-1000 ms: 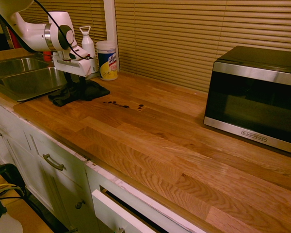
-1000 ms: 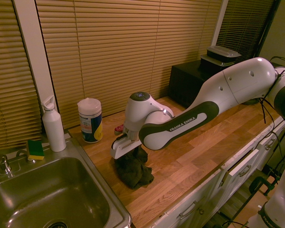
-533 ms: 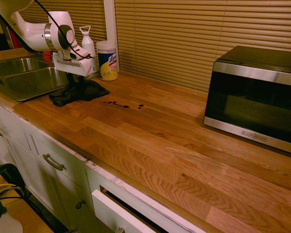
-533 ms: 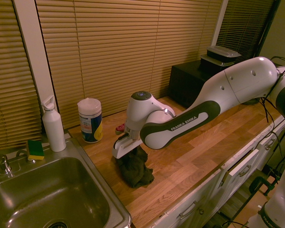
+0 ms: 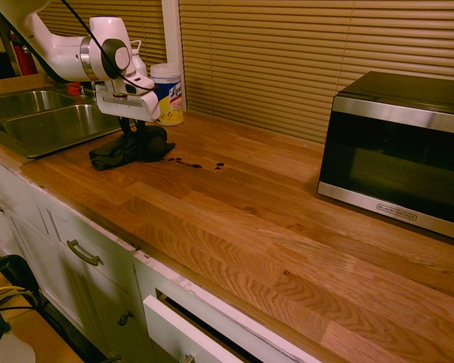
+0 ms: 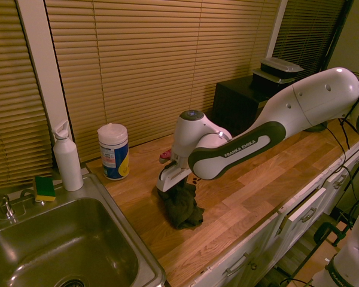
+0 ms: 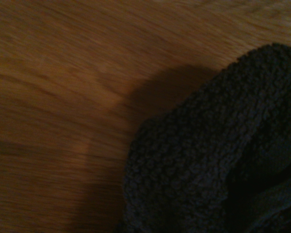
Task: Clear the spill
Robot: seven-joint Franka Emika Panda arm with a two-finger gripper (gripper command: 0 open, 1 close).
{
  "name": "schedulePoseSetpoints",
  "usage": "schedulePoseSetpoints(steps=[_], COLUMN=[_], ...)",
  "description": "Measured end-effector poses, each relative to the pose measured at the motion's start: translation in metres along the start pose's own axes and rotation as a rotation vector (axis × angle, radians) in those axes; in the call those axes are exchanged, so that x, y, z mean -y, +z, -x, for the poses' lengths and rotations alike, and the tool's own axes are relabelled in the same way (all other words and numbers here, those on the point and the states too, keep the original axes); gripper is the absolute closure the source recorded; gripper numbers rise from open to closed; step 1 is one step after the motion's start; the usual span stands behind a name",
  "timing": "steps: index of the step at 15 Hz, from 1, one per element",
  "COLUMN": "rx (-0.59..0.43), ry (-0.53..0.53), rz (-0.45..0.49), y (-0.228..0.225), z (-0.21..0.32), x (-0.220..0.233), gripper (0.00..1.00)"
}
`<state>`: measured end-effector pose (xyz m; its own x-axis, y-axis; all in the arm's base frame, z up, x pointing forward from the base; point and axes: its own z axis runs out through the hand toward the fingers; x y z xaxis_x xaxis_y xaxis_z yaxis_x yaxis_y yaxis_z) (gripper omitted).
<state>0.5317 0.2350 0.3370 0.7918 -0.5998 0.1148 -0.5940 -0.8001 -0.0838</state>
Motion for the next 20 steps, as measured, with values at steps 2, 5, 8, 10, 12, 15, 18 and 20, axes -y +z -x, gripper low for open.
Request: schedulePoseSetpoints(steps=[2, 5, 8, 10, 12, 15, 18, 20], rx=[-0.006, -0.026, -0.045, -0.054, -0.065, -0.081, -0.091, -0.095], ry=[0.003, 0.004, 0.017, 0.024, 0.039, 0.041, 0.056, 0.079], rz=[0.008, 0.016, 0.017, 0.021, 0.022, 0.024, 0.027, 0.025], y=[0.000, 0.001, 0.003, 0.003, 0.004, 0.005, 0.006, 0.007], z=[-0.013, -0.033, -0.051, -0.068, -0.088, -0.116, -0.141, -0.156], x=[-0.015, -0.036, -0.054, -0.068, -0.087, -0.112, -0.138, -0.156], gripper=[1.00, 1.00, 1.00, 1.00, 1.00, 1.00, 1.00, 1.00])
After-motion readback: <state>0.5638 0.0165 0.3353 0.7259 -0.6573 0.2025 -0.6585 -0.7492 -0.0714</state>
